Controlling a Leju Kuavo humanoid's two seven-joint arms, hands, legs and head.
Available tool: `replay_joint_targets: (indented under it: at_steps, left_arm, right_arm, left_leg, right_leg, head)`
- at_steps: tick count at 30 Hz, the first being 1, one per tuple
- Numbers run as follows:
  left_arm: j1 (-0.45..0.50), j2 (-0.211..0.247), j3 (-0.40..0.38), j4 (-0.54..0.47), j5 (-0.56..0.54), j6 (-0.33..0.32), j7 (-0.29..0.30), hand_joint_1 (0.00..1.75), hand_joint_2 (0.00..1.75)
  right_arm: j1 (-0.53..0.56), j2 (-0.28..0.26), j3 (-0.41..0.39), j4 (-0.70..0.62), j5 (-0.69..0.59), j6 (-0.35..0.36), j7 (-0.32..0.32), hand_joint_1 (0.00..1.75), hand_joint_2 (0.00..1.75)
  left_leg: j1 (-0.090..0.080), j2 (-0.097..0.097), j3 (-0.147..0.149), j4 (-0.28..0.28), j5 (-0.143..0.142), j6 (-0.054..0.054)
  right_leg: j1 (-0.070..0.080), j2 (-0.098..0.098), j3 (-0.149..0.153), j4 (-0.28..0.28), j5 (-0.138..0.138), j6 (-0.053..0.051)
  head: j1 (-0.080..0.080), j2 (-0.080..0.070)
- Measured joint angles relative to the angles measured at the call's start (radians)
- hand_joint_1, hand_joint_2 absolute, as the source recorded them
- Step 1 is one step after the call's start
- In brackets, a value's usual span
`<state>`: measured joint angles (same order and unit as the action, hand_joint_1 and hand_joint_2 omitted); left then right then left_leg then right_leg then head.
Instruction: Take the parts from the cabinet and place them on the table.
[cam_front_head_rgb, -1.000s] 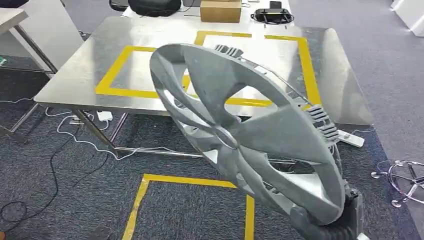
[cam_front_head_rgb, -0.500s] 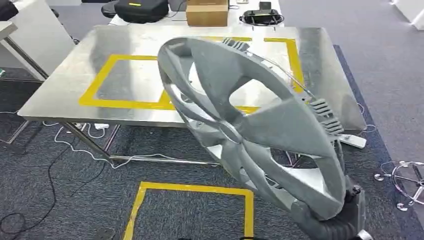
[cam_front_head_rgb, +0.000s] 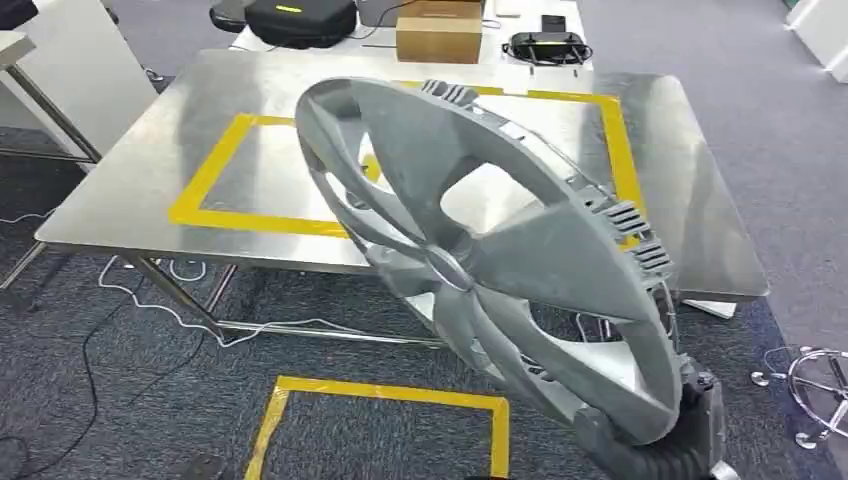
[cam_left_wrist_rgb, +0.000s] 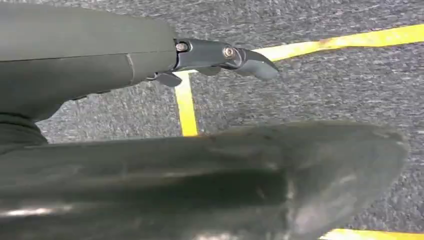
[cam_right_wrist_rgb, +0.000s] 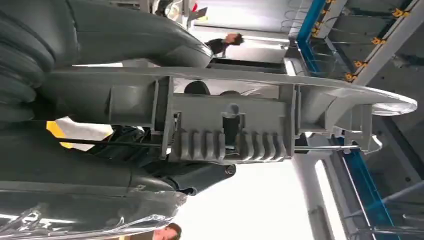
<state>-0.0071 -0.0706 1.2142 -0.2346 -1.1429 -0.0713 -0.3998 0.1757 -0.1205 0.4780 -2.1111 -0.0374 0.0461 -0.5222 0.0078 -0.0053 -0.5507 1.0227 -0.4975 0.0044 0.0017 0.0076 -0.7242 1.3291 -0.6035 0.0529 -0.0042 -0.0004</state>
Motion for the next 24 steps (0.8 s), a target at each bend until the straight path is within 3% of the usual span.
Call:
replay_joint_targets:
  at_steps: [1, 3, 4, 5, 6, 7, 8, 9, 10, 11, 13, 14, 15, 16, 17, 19, 20, 21, 22, 24]
  left_arm:
    - [0.001, 0.000, 0.003, 0.000, 0.000, 0.000, -0.002, 0.00, 0.00]
    - [0.002, 0.000, 0.005, 0.000, 0.000, -0.002, -0.006, 0.00, 0.00]
    - [0.002, 0.000, 0.007, 0.000, 0.000, -0.002, -0.007, 0.00, 0.00]
    - [0.000, 0.000, 0.008, 0.000, 0.000, -0.002, -0.008, 0.00, 0.00]
    - [0.000, 0.001, 0.009, 0.000, 0.001, -0.002, -0.008, 0.00, 0.00]
    - [0.002, 0.001, 0.010, 0.000, 0.001, -0.003, -0.009, 0.00, 0.00]
    - [0.001, 0.001, 0.010, 0.000, 0.001, -0.003, -0.010, 0.00, 0.00]
    - [-0.002, 0.002, 0.010, 0.000, 0.001, -0.003, -0.010, 0.00, 0.00]
    - [-0.005, 0.000, 0.010, 0.000, 0.001, -0.004, -0.012, 0.00, 0.00]
    - [-0.007, -0.001, 0.010, 0.000, 0.000, -0.005, -0.012, 0.00, 0.00]
    - [-0.004, -0.002, 0.011, 0.000, 0.000, -0.005, -0.012, 0.00, 0.00]
    - [-0.001, -0.001, 0.011, 0.000, 0.000, -0.005, -0.012, 0.00, 0.00]
    - [0.001, -0.001, 0.011, 0.000, 0.000, -0.005, -0.012, 0.00, 0.00]
    - [0.001, -0.001, 0.011, 0.000, 0.000, -0.005, -0.012, 0.00, 0.00]
    - [0.001, -0.001, 0.011, 0.000, 0.000, -0.005, -0.013, 0.00, 0.00]
    - [0.004, -0.003, 0.012, 0.000, -0.003, -0.005, -0.013, 0.00, 0.00]
    - [0.003, -0.004, 0.012, 0.000, -0.003, -0.006, -0.013, 0.00, 0.00]
    - [0.003, -0.003, 0.012, 0.000, -0.006, -0.006, -0.013, 0.00, 0.00]
    - [0.001, -0.003, 0.012, 0.000, -0.009, -0.006, -0.013, 0.00, 0.00]
    - [0.002, -0.003, 0.012, 0.000, -0.010, -0.006, -0.014, 0.00, 0.00]
  right_arm:
    - [0.001, 0.000, 0.004, 0.000, 0.011, -0.005, -0.002, 1.75, 1.75]
    - [0.003, -0.001, 0.010, -0.004, 0.028, -0.013, -0.005, 1.75, 1.75]
    - [0.004, -0.003, 0.012, -0.006, 0.031, -0.015, -0.009, 1.75, 1.75]
    - [0.002, -0.005, 0.015, -0.006, 0.033, -0.017, -0.011, 1.75, 1.75]
    - [0.004, -0.006, 0.018, -0.011, 0.038, -0.019, -0.013, 1.75, 1.75]
    - [0.006, -0.008, 0.018, -0.015, 0.040, -0.022, -0.013, 1.75, 1.75]
    - [0.006, -0.010, 0.018, -0.017, 0.041, -0.025, -0.012, 1.75, 1.75]
    - [0.006, -0.012, 0.017, -0.020, 0.043, -0.026, -0.014, 1.75, 1.75]
    - [0.005, -0.014, 0.017, -0.024, 0.043, -0.031, -0.014, 1.75, 1.75]
    - [0.002, -0.016, 0.016, -0.026, 0.043, -0.034, -0.016, 1.75, 1.75]
    - [0.001, -0.019, 0.014, -0.028, 0.043, -0.037, -0.018, 1.75, 1.75]
    - [0.002, -0.021, 0.013, -0.028, 0.043, -0.038, -0.018, 1.75, 1.75]
    - [0.003, -0.023, 0.013, -0.028, 0.043, -0.038, -0.018, 1.75, 1.75]
    - [0.004, -0.024, 0.013, -0.028, 0.043, -0.038, -0.018, 1.75, 1.75]
    - [0.004, -0.025, 0.013, -0.028, 0.043, -0.040, -0.018, 1.75, 1.75]
    - [0.001, -0.026, 0.008, -0.028, 0.045, -0.045, -0.021, 1.75, 1.75]
    - [0.002, -0.028, 0.005, -0.029, 0.046, -0.046, -0.022, 1.75, 1.75]
    - [0.001, -0.030, 0.000, -0.032, 0.047, -0.047, -0.022, 1.75, 1.75]
    - [0.003, -0.032, -0.003, -0.034, 0.048, -0.048, -0.020, 1.75, 1.75]
    - [0.000, -0.038, -0.014, -0.036, 0.050, -0.053, -0.020, 1.75, 1.75]
  left_leg:
    - [0.000, -0.001, 0.015, 0.000, -0.010, -0.001]
    - [0.000, -0.002, 0.046, -0.001, -0.034, -0.006]
    - [-0.002, -0.002, 0.057, 0.001, -0.043, -0.011]
    - [-0.003, -0.002, 0.055, -0.004, -0.046, -0.017]
    - [-0.002, -0.002, 0.056, -0.013, -0.051, -0.025]
    - [-0.003, -0.001, 0.067, -0.007, -0.043, -0.033]
    - [-0.003, -0.001, 0.074, -0.007, -0.041, -0.036]
    - [-0.003, -0.001, 0.061, 0.024, -0.036, -0.040]
    - [-0.003, -0.001, 0.033, 0.077, -0.031, -0.047]
    - [-0.001, -0.001, -0.019, 0.152, -0.045, -0.052]
    - [-0.001, -0.001, -0.108, 0.258, -0.110, -0.056]
    - [-0.001, -0.001, -0.141, 0.278, -0.139, -0.057]
    - [-0.001, -0.001, -0.156, 0.270, -0.141, -0.055]
    - [0.000, 0.000, -0.155, 0.233, -0.114, -0.055]
    - [0.000, 0.000, -0.143, 0.175, -0.062, -0.055]
    - [0.004, 0.005, -0.124, 0.037, 0.099, -0.059]
    - [0.006, 0.014, -0.124, 0.015, 0.084, -0.050]
    - [0.002, 0.012, -0.116, 0.016, 0.085, -0.043]
    - [0.005, 0.008, -0.112, 0.009, 0.075, -0.032]
    - [0.009, 0.002, -0.091, 0.009, 0.072, -0.018]
  right_leg:
    - [0.000, 0.000, 0.011, -0.052, 0.045, -0.003]
    - [0.002, -0.001, 0.062, -0.225, 0.173, -0.016]
    - [0.006, -0.002, 0.066, -0.256, 0.186, -0.018]
    - [0.008, -0.002, 0.068, -0.264, 0.153, -0.024]
    - [0.009, -0.002, 0.078, -0.266, 0.168, -0.031]
    - [0.010, -0.001, 0.075, -0.275, 0.166, -0.037]
    - [0.006, 0.002, 0.097, -0.277, 0.165, -0.042]
    - [0.001, 0.000, 0.111, -0.287, 0.162, -0.045]
    - [0.000, -0.001, 0.122, -0.292, 0.157, -0.049]
    - [-0.001, -0.001, 0.129, -0.295, 0.152, -0.054]
    - [-0.002, 0.001, 0.143, -0.297, 0.137, -0.056]
    - [-0.002, 0.003, 0.153, -0.297, 0.128, -0.055]
    - [-0.003, 0.006, 0.166, -0.297, 0.118, -0.054]
    - [-0.006, 0.006, 0.183, -0.297, 0.106, -0.051]
    - [-0.008, 0.006, 0.201, -0.297, 0.094, -0.047]
    - [-0.007, 0.005, 0.223, -0.296, 0.066, -0.031]
    - [-0.004, 0.008, 0.232, -0.291, 0.053, -0.027]
    - [-0.003, 0.007, 0.233, -0.300, 0.044, -0.021]
    - [-0.003, 0.006, 0.256, -0.294, 0.053, -0.011]
    - [-0.004, 0.003, 0.257, -0.289, 0.049, -0.003]
  head:
    - [0.001, 0.000]
    - [0.001, 0.000]
    - [0.001, 0.000]
    - [0.000, 0.000]
    - [-0.001, 0.000]
    - [-0.002, 0.000]
    - [-0.002, 0.000]
    - [-0.002, 0.000]
    - [-0.008, 0.000]
    - [-0.008, 0.000]
    - [-0.009, 0.000]
    - [-0.011, 0.000]
    - [-0.011, 0.000]
    - [-0.011, 0.000]
    - [-0.012, 0.000]
    - [-0.014, 0.000]
    - [-0.020, 0.000]
    - [-0.015, 0.000]
    - [-0.016, 0.000]
    - [-0.008, 0.000]
